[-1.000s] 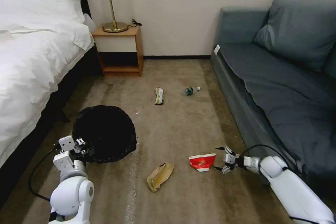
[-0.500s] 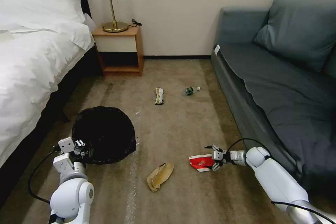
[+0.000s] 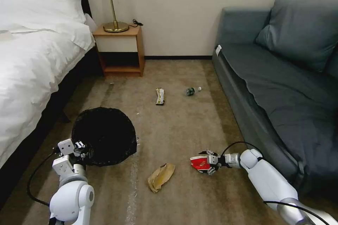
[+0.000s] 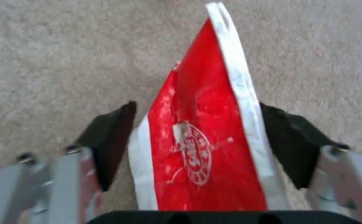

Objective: Pick up the trash bin, then pick up the garbage on the floor and place it into the trash bin.

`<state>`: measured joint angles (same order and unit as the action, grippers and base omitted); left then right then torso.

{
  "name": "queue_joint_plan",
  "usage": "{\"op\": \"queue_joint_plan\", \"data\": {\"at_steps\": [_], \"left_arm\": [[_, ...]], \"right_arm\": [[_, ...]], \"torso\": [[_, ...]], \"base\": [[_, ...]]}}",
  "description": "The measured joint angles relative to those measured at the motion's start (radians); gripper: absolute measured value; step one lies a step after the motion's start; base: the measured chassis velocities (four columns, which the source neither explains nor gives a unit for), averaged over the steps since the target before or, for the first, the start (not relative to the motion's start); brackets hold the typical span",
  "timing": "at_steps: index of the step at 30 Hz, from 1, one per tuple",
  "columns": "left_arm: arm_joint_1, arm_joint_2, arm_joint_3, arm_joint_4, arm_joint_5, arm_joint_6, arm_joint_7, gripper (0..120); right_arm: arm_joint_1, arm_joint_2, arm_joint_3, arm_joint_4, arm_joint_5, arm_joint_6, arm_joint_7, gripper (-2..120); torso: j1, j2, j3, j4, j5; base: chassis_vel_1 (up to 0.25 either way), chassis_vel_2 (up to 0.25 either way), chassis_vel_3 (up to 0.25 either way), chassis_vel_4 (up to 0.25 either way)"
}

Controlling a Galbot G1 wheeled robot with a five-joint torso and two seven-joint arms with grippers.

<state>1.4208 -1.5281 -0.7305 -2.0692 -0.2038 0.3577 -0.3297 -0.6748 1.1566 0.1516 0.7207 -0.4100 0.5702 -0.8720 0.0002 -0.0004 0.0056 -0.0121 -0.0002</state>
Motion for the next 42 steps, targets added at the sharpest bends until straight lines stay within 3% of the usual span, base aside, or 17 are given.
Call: {"op": "queue_joint_plan", "data": {"at_steps": [5, 11, 13, 19, 34, 37, 39, 40, 42], "left_arm": [[-0.008, 0.0, -0.007, 0.005, -0.003, -0.001, 0.0, 4], [-0.011, -0.001, -0.006, 0.009, -0.004, -0.001, 0.0, 4], [-0.011, -0.002, -0.003, 0.01, -0.004, -0.001, 0.0, 4], [-0.012, -0.002, -0.002, 0.011, -0.004, -0.001, 0.0, 4], [-0.021, -0.004, 0.01, 0.037, -0.005, -0.001, -0.002, 4], [-0.025, -0.003, 0.009, 0.051, -0.005, -0.001, -0.003, 4], [-0.029, -0.004, 0.012, 0.061, -0.004, -0.001, -0.005, 4], [-0.029, -0.004, 0.012, 0.061, -0.004, -0.001, -0.005, 4], [-0.034, -0.004, 0.021, 0.071, -0.004, -0.005, -0.004, 4]], "right_arm": [[-0.023, -0.025, 0.003, 0.021, 0.048, -0.009, -0.001, 51], [-0.036, -0.03, 0.001, 0.037, 0.06, -0.017, -0.001, 35], [-0.041, -0.032, 0.002, 0.038, 0.062, -0.019, -0.002, 22], [-0.048, -0.041, 0.004, 0.04, 0.062, -0.022, -0.003, 2], [-0.079, -0.052, 0.046, 0.083, 0.107, -0.022, 0.024, 0], [-0.092, -0.053, 0.067, 0.157, 0.215, -0.036, 0.052, 0], [-0.117, -0.075, 0.067, 0.277, 0.38, -0.079, 0.11, 0], [-0.117, -0.075, 0.067, 0.277, 0.38, -0.079, 0.11, 0], [-0.16, -0.1, 0.042, 0.463, 0.549, -0.143, 0.21, 0]], "torso": [[0.0, 0.0, 0.0, -0.0001, 0.0], [0.0, 0.0, 0.0, 0.0, 0.0001], [0.0, 0.0, 0.0, 0.0, 0.0001], [0.0, 0.0, 0.0, 0.0, 0.0001], [0.0, 0.0, 0.0, -0.0003, 0.0001], [0.0, 0.0, 0.0, 0.0001, 0.0], [0.0, 0.0, 0.0, 0.0003, 0.0], [0.0, 0.0, 0.0, 0.0003, 0.0], [0.0, 0.0, 0.0, -0.0003, -0.0003]], "base": [[0.0, 0.0, 0.0, 0.0], [0.0, 0.0, 0.0, 0.0], [0.0, 0.0, 0.0, 0.0], [0.0, 0.0, 0.0, 0.0], [0.0, 0.0, 0.0, 0.0], [0.0, 0.0, 0.0, 0.0], [0.0, 0.0, 0.0, 0.0], [0.0, 0.0, 0.0, 0.0], [0.0, 0.0, 0.0, 0.0]]}}
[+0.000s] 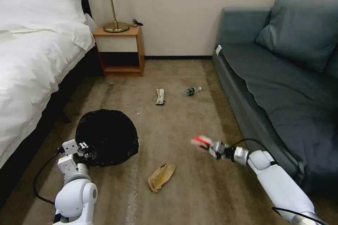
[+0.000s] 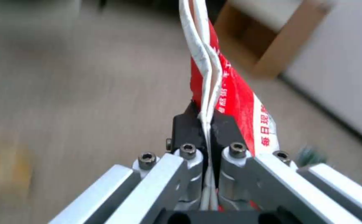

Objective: Pick up the trash bin, then pick up the garbage on the floor and place it into the trash bin.

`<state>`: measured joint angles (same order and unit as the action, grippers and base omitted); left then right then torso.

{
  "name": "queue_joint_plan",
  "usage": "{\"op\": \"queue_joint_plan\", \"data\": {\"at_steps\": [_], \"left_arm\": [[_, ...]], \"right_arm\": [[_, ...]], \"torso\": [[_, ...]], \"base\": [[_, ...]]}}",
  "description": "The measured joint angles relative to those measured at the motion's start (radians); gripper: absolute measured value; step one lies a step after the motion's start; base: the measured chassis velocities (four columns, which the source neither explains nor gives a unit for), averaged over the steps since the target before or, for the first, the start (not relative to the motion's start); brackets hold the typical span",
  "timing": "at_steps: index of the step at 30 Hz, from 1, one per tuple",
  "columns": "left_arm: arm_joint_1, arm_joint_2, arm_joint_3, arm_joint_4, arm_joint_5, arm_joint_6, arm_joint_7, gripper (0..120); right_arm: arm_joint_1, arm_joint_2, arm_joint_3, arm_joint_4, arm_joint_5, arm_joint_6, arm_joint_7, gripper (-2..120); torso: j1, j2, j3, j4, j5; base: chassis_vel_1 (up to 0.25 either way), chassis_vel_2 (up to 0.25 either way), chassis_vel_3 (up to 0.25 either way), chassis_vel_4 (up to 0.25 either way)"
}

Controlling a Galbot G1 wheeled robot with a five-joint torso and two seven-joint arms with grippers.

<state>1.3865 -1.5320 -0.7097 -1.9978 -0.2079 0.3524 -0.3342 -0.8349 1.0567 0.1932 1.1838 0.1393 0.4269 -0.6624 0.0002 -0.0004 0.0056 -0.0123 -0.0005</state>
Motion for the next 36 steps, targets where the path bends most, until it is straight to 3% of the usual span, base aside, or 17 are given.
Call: {"op": "queue_joint_plan", "data": {"at_steps": [3, 5, 9, 11, 14, 22, 36], "left_arm": [[-0.002, 0.0, 0.004, 0.004, 0.0, -0.001, 0.0, 4], [-0.01, 0.001, 0.015, 0.01, 0.001, -0.001, 0.0, 4], [-0.014, 0.001, 0.025, 0.013, 0.003, -0.002, 0.0, 4], [-0.018, -0.001, 0.035, 0.017, 0.006, -0.002, 0.0, 4], [-0.021, -0.003, 0.043, 0.019, 0.011, -0.002, -0.002, 4], [-0.029, -0.013, 0.059, 0.024, 0.02, -0.004, -0.002, 4], [-0.016, -0.027, 0.081, 0.028, 0.041, -0.016, -0.002, 4]], "right_arm": [[-0.014, -0.003, -0.02, 0.075, 0.063, -0.022, 0.055, 0], [-0.024, 0.009, -0.09, 0.223, 0.176, -0.058, 0.211, 0], [-0.006, 0.033, -0.166, 0.3, 0.223, -0.082, 0.313, 0], [0.037, 0.085, -0.263, 0.358, 0.256, -0.109, 0.397, 0], [0.073, 0.128, -0.348, 0.382, 0.292, -0.131, 0.447, 0], [0.112, 0.213, -0.516, 0.365, 0.287, -0.145, 0.479, 0], [0.137, 0.292, -0.617, 0.249, 0.214, -0.11, 0.471, 0]], "torso": [[0.0, 0.0, 0.0, -0.0001, 0.0001], [0.0, 0.0, 0.0, 0.0004, -0.0001], [0.0, 0.0, 0.0, 0.0002, 0.0003], [0.0, 0.0, 0.0, 0.0004, 0.0003], [0.0, 0.0, 0.0, 0.0007, -0.0002], [0.0, 0.0, 0.0, 0.0003, 0.0], [0.0, 0.0, 0.0, 0.0003, 0.0003]], "base": [[0.0, 0.0, 0.0, 0.0], [0.0, 0.0, 0.0, 0.0], [0.0, 0.0, 0.0, 0.0], [0.0, 0.0, 0.0, 0.0], [0.0, 0.0, 0.0, 0.0], [0.0, 0.0, 0.0, 0.0], [0.0, 0.0, 0.0, 0.0]]}}
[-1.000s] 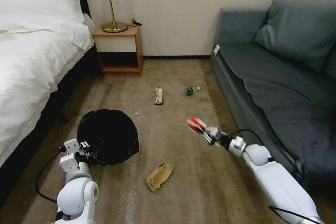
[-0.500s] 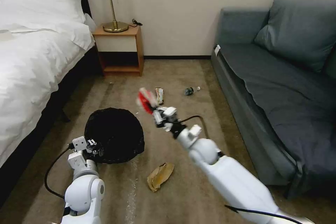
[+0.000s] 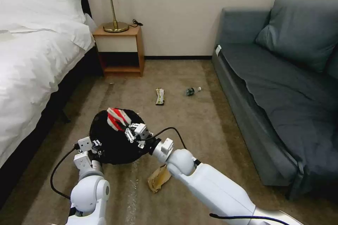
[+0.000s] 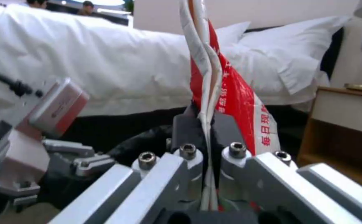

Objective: Pick up the trash bin, then pick up the garbage on the floor and place it into the trash bin.

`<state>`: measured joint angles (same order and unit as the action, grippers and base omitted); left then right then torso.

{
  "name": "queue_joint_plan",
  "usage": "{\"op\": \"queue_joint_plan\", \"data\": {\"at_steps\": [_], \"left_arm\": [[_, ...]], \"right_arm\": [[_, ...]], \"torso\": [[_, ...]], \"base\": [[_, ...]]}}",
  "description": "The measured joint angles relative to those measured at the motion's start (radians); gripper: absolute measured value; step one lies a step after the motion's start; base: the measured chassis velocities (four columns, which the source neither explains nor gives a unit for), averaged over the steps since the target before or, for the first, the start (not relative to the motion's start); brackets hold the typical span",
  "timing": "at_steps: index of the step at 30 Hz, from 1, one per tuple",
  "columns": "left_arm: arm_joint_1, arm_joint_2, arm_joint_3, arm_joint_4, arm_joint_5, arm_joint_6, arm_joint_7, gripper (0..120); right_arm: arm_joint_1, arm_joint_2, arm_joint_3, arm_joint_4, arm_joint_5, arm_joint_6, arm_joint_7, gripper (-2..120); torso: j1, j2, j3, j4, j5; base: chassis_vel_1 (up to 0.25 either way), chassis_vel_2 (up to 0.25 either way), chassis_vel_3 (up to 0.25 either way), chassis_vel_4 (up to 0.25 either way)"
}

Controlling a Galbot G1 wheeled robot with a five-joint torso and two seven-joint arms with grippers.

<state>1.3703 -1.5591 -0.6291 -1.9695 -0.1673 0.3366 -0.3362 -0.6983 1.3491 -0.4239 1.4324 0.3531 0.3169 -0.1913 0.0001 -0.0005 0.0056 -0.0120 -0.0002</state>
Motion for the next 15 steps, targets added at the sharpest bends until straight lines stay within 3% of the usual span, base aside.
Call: {"op": "queue_joint_plan", "data": {"at_steps": [3, 9, 12, 14, 15], "left_arm": [[0.002, -0.001, 0.002, -0.004, 0.003, 0.0, 0.0, 4], [0.005, -0.008, 0.013, -0.024, 0.01, 0.003, -0.001, 4], [0.006, -0.01, 0.014, -0.025, 0.012, 0.004, -0.001, 4], [0.009, -0.011, 0.014, -0.025, 0.014, 0.004, -0.002, 4], [0.009, -0.011, 0.014, -0.025, 0.014, 0.004, -0.002, 4]], "right_arm": [[0.0, 0.006, -0.001, -0.017, -0.013, 0.008, -0.01, 2], [-0.001, 0.013, -0.001, -0.025, -0.027, 0.011, -0.025, 28], [-0.001, 0.014, 0.0, -0.025, -0.029, 0.011, -0.028, 33], [-0.004, 0.014, 0.004, -0.023, -0.033, 0.01, -0.038, 46], [-0.004, 0.014, 0.004, -0.023, -0.033, 0.01, -0.038, 46]], "torso": [[0.0, 0.0, 0.0, 0.0, -0.0001], [0.0, 0.0, 0.0, -0.0001, 0.0], [0.0, 0.0, 0.0, -0.0001, 0.0001], [0.0, 0.0, 0.0, 0.0, 0.0], [0.0, 0.0, 0.0, 0.0, 0.0]], "base": [[0.0, 0.0, 0.0, 0.0], [0.0, 0.0, 0.0, 0.0], [0.0, 0.0, 0.0, 0.0], [0.0, 0.0, 0.0, 0.0], [0.0, 0.0, 0.0, 0.0]]}}
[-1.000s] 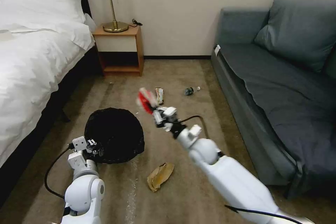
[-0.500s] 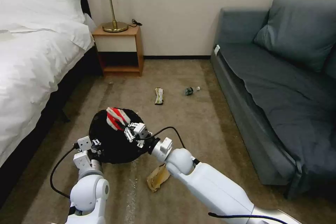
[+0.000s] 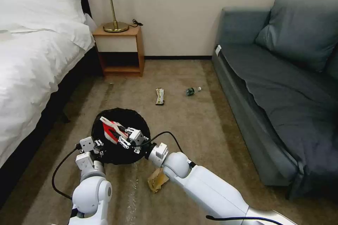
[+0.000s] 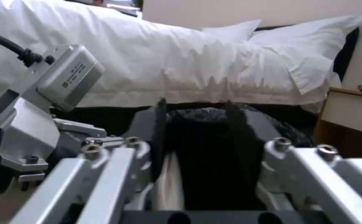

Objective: Pick up the trash bin, then pick up the garbage on the floor and place it into the trash bin.

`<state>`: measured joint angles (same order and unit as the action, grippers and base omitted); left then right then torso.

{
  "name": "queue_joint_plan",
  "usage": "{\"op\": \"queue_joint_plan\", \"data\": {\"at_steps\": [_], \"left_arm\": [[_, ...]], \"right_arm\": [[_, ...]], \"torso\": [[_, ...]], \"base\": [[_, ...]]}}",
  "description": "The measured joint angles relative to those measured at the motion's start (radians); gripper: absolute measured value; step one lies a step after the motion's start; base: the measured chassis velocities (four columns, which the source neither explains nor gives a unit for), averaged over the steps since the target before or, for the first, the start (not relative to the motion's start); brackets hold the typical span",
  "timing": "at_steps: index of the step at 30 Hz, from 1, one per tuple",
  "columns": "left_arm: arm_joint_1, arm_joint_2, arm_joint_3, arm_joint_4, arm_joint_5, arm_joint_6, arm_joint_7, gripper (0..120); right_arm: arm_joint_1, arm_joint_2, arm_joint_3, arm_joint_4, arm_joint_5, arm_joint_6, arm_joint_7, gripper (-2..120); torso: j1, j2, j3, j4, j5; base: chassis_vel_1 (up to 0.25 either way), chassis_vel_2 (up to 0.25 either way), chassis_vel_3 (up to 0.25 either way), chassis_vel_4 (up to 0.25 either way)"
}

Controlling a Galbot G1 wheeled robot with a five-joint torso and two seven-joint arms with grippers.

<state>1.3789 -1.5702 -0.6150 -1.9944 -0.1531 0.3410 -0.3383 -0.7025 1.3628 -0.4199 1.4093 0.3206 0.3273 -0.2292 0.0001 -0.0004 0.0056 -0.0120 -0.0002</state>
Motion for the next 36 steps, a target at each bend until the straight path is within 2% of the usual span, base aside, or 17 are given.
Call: {"op": "queue_joint_plan", "data": {"at_steps": [5, 6, 9, 10, 15, 19, 21, 22, 23, 25, 26, 28, 29, 31, 36], "left_arm": [[0.004, 0.001, -0.002, 0.0, 0.0, 0.0, -0.001, 4], [0.004, 0.001, -0.002, 0.0, 0.0, 0.0, -0.001, 4], [0.004, 0.007, -0.012, 0.0, -0.002, 0.0, -0.001, 4], [0.004, 0.007, -0.012, 0.0, -0.002, 0.0, -0.001, 4], [0.004, 0.016, -0.026, 0.001, -0.014, 0.0, -0.002, 4], [0.004, 0.019, -0.03, 0.004, -0.018, 0.0, -0.002, 4], [0.004, 0.022, -0.034, 0.009, -0.025, 0.0, -0.002, 4], [0.004, 0.022, -0.034, 0.009, -0.025, 0.0, -0.002, 4], [0.001, 0.023, -0.037, 0.01, -0.027, 0.0, -0.001, 4], [0.0, 0.024, -0.04, 0.008, -0.03, 0.0, -0.002, 4], [0.0, 0.024, -0.04, 0.008, -0.03, 0.0, -0.002, 4], [0.001, 0.027, -0.041, 0.005, -0.034, 0.0, -0.001, 4], [0.001, 0.027, -0.041, 0.005, -0.034, 0.0, -0.001, 4], [0.001, 0.029, -0.048, 0.001, -0.037, 0.0, -0.001, 4], [0.009, 0.03, -0.056, -0.005, -0.04, -0.001, -0.001, 4]], "right_arm": [[0.0, -0.004, 0.015, 0.009, -0.002, -0.006, -0.014, 67], [0.0, -0.004, 0.015, 0.009, -0.002, -0.006, -0.014, 67], [0.009, -0.009, 0.053, 0.027, 0.0, -0.028, -0.001, 83], [0.009, -0.009, 0.053, 0.027, 0.0, -0.028, -0.001, 83], [0.012, -0.05, 0.141, 0.079, 0.029, -0.118, 0.084, 99], [0.001, -0.08, 0.185, 0.106, 0.049, -0.175, 0.14, 100], [-0.022, -0.133, 0.204, 0.144, 0.123, -0.294, 0.285, 100], [-0.022, -0.133, 0.204, 0.144, 0.123, -0.294, 0.285, 100], [-0.04, -0.167, 0.202, 0.168, 0.206, -0.367, 0.363, 100], [-0.07, -0.207, 0.201, 0.199, 0.342, -0.456, 0.454, 100], [-0.07, -0.207, 0.201, 0.199, 0.342, -0.456, 0.454, 100], [-0.094, -0.23, 0.196, 0.223, 0.481, -0.52, 0.524, 100], [-0.094, -0.23, 0.196, 0.223, 0.481, -0.52, 0.524, 100], [-0.118, -0.233, 0.184, 0.243, 0.596, -0.561, 0.587, 100], [-0.137, -0.242, 0.165, 0.26, 0.669, -0.618, 0.61, 100]], "torso": [[0.0, 0.0, 0.0, 0.0, 0.0], [0.0, 0.0, 0.0, 0.0, 0.0], [0.0, 0.0, 0.0, 0.0001, 0.0001], [0.0, 0.0, 0.0, 0.0001, 0.0001], [0.0, 0.0, 0.0, 0.0, 0.0002], [0.0, 0.0, 0.0, 0.0001, 0.0002], [0.0, 0.0, 0.0, 0.0, 0.0003], [0.0, 0.0, 0.0, 0.0, 0.0003], [0.0, 0.0, 0.0, -0.0001, 0.0001], [0.0, 0.0, 0.0, -0.0001, 0.0003], [0.0, 0.0, 0.0, -0.0001, 0.0003], [0.0, 0.0, 0.0, -0.0003, 0.0001], [0.0, 0.0, 0.0, -0.0003, 0.0001], [0.0, 0.0, 0.0, -0.0001, 0.0002], [0.0, 0.0, 0.0, 0.0, 0.0002]], "base": [[0.0, 0.0, 0.0, 0.0], [0.0, 0.0, 0.0, 0.0], [0.0, 0.0, 0.0, 0.0], [0.0, 0.0, 0.0, 0.0], [0.0, 0.0, 0.0, 0.0], [0.0, 0.0, 0.0, 0.0], [0.0, 0.0, 0.0, 0.0], [0.0, 0.0, 0.0, 0.0], [0.0, 0.0, 0.0, 0.0], [0.0, 0.0, 0.0, 0.0], [0.0, 0.0, 0.0, 0.0], [0.0, 0.0, 0.0, 0.0], [0.0, 0.0, 0.0, 0.0], [0.0, 0.0, 0.0, 0.0], [0.0, 0.0, 0.0, 0.0]]}}
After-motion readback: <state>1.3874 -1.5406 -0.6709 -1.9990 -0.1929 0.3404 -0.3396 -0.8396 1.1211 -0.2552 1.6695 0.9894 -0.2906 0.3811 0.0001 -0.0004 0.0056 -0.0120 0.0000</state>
